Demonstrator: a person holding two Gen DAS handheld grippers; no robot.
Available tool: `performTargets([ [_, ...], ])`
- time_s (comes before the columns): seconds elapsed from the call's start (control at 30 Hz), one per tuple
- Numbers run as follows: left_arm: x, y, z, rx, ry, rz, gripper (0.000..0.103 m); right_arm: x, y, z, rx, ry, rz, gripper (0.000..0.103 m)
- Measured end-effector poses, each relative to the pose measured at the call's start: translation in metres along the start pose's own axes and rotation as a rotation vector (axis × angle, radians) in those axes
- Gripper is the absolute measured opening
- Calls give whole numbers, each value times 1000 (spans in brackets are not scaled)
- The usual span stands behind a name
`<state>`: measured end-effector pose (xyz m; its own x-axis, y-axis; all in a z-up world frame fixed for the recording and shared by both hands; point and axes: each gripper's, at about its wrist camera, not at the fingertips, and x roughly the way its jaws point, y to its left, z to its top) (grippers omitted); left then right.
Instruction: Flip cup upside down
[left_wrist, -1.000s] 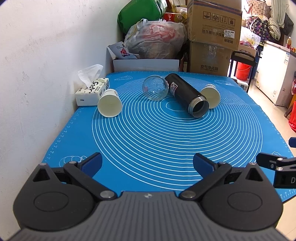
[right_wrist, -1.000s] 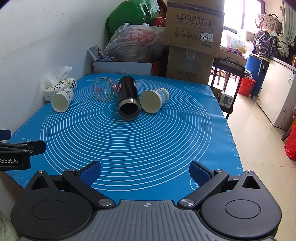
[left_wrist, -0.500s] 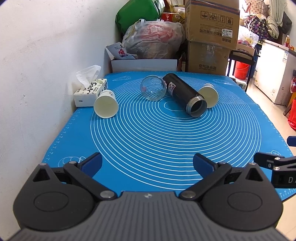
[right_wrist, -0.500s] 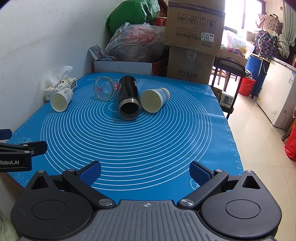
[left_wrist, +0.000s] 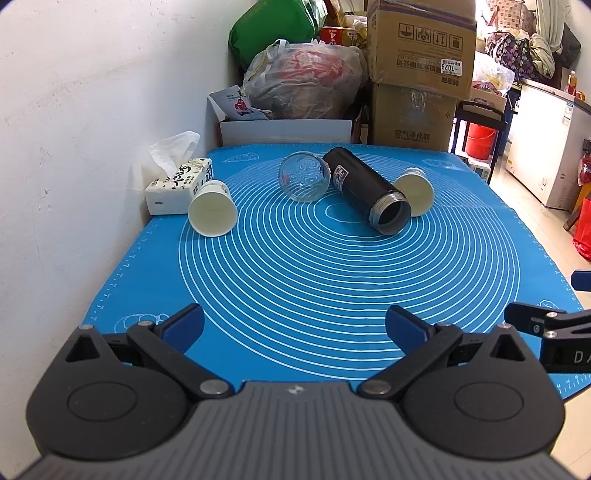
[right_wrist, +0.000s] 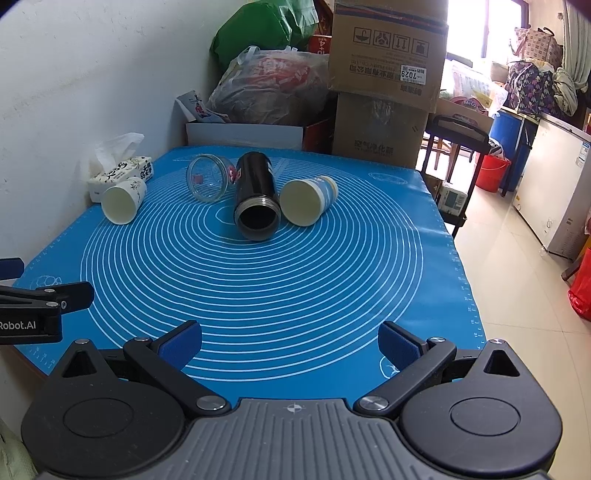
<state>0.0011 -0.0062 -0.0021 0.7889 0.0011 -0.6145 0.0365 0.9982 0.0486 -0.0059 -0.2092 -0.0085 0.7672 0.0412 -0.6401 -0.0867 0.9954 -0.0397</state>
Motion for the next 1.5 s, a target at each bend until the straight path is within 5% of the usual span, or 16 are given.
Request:
performTargets([
  [1.07,4,2,0,-9,1,3,103,-1,0,6,6,-19,2,103],
  [1.5,54,40,31,-85,-42,72,103,27,-14,20,24,-98,24,103],
])
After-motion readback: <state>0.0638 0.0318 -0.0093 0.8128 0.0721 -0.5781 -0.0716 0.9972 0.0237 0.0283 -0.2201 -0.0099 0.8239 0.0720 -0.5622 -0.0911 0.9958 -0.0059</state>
